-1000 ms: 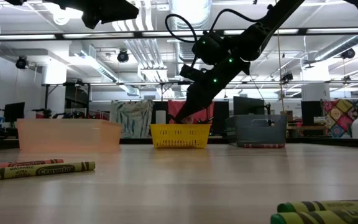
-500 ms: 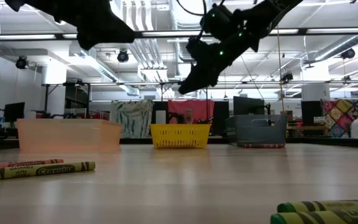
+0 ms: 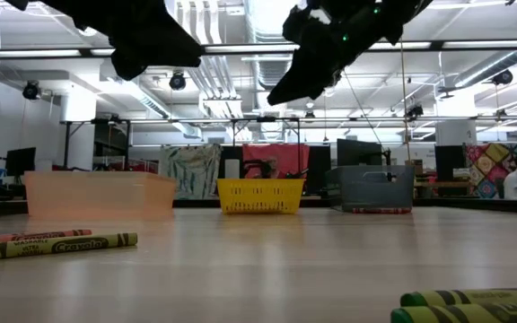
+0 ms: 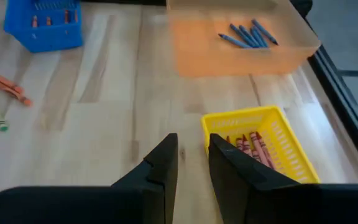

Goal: Sort crayons
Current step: Put the green crayon into the black bin

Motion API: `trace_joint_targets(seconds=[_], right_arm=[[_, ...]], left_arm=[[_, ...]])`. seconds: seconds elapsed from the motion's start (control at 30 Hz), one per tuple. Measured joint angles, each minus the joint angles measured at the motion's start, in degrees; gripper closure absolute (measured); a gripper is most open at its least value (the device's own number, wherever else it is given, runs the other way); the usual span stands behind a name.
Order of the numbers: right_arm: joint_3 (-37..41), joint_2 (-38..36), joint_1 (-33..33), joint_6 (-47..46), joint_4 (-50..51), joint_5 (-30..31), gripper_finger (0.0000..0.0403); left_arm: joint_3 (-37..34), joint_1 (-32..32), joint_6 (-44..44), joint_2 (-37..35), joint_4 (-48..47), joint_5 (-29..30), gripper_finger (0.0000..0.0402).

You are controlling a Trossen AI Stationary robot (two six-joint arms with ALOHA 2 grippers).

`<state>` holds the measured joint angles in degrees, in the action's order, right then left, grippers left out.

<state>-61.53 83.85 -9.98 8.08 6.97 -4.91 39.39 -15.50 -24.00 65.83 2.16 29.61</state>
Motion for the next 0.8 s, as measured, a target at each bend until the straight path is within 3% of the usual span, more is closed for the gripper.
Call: trace_joint_targets(seconds=[0.2, 0.57, 0.8], right_arm=[[1.5, -3.3, 2.1, 0.0, 0.2, 0.2, 0.0325], [4.2, -8.5, 4.7, -0.8, 5.2, 0.5, 0.0328], [4.2, -11.9, 7.1, -4.0, 12.5, 0.5, 0.0332]], left_arm=[[5.5, -2.0, -4.6, 6.9, -5.9, 0.4, 0.0318], [22.6, -7.3, -18.9, 21.4, -39.5, -1.5, 0.0318], [30.0, -11.6, -19.2, 29.2, -44.6, -3.8, 0.0318]])
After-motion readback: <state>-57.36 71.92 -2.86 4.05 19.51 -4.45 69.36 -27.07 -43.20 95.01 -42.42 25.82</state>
